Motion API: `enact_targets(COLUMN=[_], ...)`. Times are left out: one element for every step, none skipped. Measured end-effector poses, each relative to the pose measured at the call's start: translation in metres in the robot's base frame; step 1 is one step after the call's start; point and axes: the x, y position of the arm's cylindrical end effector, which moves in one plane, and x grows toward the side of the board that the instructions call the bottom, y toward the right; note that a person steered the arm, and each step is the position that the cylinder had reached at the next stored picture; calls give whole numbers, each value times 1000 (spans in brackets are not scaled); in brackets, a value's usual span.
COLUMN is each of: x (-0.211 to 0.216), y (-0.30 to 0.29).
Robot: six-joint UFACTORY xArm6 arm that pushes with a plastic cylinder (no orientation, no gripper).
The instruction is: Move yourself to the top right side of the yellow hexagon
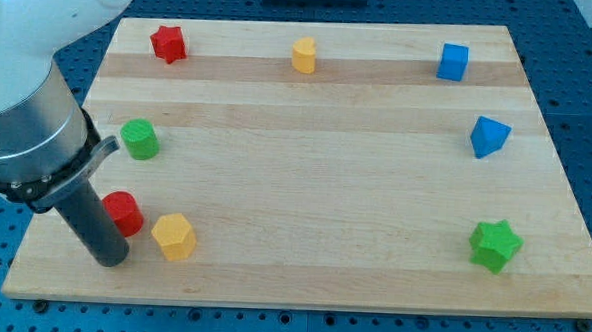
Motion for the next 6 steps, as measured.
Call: enact_targets(x=[-21, -116, -126, -120, -101, -92], y=[0, 4, 4, 35, 121, 123])
